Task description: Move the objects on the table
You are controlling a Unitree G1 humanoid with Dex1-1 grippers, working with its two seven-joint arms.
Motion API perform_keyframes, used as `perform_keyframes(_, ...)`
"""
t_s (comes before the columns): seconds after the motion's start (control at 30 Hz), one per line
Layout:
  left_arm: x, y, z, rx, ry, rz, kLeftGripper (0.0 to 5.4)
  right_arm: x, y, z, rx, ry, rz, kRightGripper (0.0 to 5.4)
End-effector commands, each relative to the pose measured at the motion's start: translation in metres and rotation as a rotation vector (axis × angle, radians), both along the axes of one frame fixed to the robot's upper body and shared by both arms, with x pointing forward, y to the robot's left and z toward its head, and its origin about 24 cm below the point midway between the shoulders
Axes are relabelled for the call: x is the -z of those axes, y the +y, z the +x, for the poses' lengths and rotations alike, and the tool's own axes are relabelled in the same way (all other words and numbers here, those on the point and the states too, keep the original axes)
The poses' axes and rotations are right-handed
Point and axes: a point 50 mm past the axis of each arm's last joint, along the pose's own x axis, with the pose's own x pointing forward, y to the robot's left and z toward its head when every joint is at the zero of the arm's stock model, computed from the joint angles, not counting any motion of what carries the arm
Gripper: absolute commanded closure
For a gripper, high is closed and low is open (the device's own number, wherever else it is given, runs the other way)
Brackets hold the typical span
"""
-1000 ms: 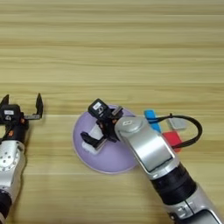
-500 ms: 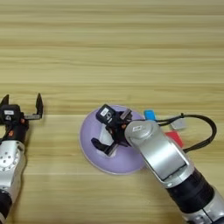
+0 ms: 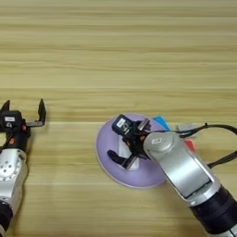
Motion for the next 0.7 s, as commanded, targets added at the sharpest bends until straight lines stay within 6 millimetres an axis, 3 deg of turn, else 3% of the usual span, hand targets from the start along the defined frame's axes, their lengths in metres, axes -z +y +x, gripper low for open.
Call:
perform_keyframes(0.03, 0.001, 0.0, 0.0, -0.003, 0.013, 0.0, 0.0, -0.015, 0.006, 0.005, 0.012, -0.167, 0.151, 0.03)
perform_keyframes(0.4, 0.001, 0.0, -0.001, -0.004, 0.01, 0.001, 0.0, -0.025, 0.008, 0.006, 0.003, -0.296, 0.347, 0.03)
perform_keyframes(0.53, 0.001, -0.001, -0.001, -0.001, 0.006, 0.003, 0.0, -0.036, -0.014, 0.022, 0.12, -0.507, 0.395, 0.03)
perform_keyframes(0.7, 0.0, 0.0, -0.002, 0.004, 0.0, 0.006, 0.0, -0.033, -0.039, 0.029, 0.256, -0.579, 0.395, 0.03)
